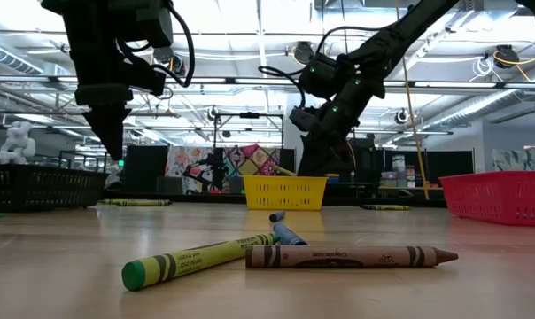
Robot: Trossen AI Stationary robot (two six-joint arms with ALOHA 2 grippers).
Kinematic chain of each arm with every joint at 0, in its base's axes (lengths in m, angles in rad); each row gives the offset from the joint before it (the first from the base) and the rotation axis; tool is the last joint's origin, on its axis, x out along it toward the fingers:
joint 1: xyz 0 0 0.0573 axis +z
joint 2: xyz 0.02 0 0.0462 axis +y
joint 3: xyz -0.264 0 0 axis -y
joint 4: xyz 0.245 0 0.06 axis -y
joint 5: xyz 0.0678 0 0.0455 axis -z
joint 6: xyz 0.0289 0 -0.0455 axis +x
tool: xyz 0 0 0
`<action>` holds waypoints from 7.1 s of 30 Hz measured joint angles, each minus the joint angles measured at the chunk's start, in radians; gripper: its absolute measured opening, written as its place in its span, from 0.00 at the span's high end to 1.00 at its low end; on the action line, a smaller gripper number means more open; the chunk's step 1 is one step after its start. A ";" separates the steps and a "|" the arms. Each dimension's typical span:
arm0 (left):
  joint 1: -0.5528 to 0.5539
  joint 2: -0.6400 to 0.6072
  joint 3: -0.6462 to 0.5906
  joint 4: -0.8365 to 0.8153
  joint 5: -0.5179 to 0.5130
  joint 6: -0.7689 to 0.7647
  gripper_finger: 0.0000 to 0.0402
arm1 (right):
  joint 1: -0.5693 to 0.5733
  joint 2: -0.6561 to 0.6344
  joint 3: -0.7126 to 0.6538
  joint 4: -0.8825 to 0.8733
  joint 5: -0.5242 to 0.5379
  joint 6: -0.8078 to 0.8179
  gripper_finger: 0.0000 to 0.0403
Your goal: Sort crayons
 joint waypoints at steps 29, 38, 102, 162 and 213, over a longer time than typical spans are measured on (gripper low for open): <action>0.000 0.000 0.000 0.000 0.041 -0.002 0.82 | 0.001 -0.007 0.079 0.013 0.006 -0.113 0.82; -0.003 0.000 0.000 0.003 0.136 -0.127 0.82 | 0.003 -0.008 0.235 -0.214 0.006 -0.221 0.82; -0.587 0.361 0.175 0.406 0.258 -0.492 0.82 | 0.659 -0.007 0.273 -0.843 0.209 0.403 0.82; -0.513 0.924 0.918 0.203 0.184 -0.050 0.83 | 0.878 -0.007 0.272 -1.062 0.425 0.753 0.82; -0.498 0.992 0.920 0.275 0.208 -0.054 0.97 | 0.858 -0.007 0.272 -1.058 0.422 0.756 0.82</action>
